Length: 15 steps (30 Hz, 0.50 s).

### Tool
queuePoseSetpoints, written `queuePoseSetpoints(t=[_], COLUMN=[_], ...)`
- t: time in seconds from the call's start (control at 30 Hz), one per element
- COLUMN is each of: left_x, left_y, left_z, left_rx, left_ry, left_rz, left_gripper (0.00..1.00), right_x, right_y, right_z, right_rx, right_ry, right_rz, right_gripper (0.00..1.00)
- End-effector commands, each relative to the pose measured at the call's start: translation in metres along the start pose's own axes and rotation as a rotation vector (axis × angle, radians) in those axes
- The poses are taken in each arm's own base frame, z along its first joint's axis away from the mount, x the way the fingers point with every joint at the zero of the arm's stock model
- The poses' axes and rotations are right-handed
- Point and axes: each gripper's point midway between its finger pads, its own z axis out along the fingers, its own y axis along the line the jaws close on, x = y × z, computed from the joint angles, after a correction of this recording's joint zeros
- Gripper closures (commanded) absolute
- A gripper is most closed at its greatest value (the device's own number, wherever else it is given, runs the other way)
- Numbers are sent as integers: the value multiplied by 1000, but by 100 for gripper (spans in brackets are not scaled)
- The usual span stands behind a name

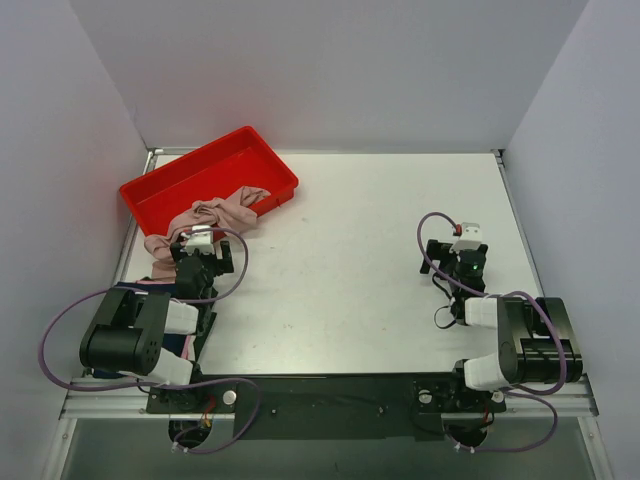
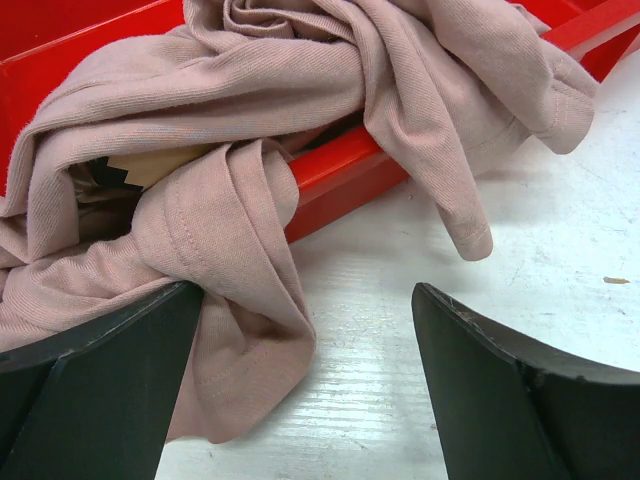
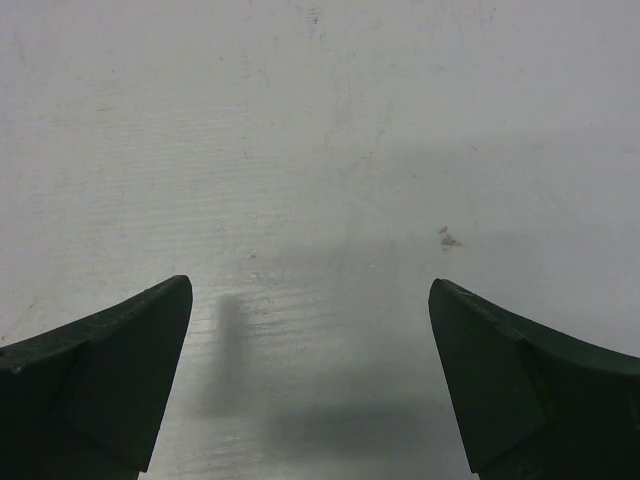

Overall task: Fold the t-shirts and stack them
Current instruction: Grab crumpled tshirt from bin with the left arm

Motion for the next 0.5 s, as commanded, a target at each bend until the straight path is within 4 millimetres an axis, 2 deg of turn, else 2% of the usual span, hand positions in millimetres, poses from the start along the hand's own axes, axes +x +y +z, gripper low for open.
queuePoseSetpoints(t=[0.0, 0.07, 0.1, 0.13, 0.17, 0.2, 0.23, 0.27, 0.3, 0.33, 0.37, 0.4, 0.43, 0.47], left_x=[-24, -24, -24, -24, -29, -24, -45, -45, -63, -86, -95, -119, -131, -150], left_y=[-4, -5, -5, -5, -9, -17, -23, -38, -44, -62, -68, -78, -82, -89], left_z=[8, 8, 8, 8, 7, 5, 2, 1, -4, -10, -14, -20, -24, -30], left_rx=[12, 13, 13, 13, 39, 98, 134, 226, 273, 379, 423, 485, 510, 543], left_ry=[-69, -67, -69, -69, -87, -63, -103, -46, -62, -66, -64, -76, -78, -92], left_rz=[-17, -16, -17, -15, -2, 36, 49, 72, 113, 129, 153, 155, 154, 149], left_gripper=[3, 3, 3, 3, 3, 3, 3, 3, 3, 3, 3, 3, 3, 3], right_x=[-31, -39, -34, -39, -59, -55, -78, -82, -110, -116, -148, -153, -186, -190], right_y=[1, 0, -6, -7, -6, -5, 1, 3, 12, 16, 26, 36, 42, 52], right_z=[4, 4, 3, 1, -1, -4, -8, -12, -18, -22, -30, -35, -41, -45], right_rx=[-5, 4, 36, 48, 41, 34, 0, -13, -67, -88, -138, -195, -225, -280], right_ry=[-97, -121, -87, -71, -96, -52, -99, -91, -154, -153, -213, -197, -247, -225], right_rz=[19, 35, 42, 50, 52, 41, 43, 56, 63, 72, 72, 75, 76, 89], right_gripper=[0, 0, 0, 0, 0, 0, 0, 0, 0, 0, 0, 0, 0, 0])
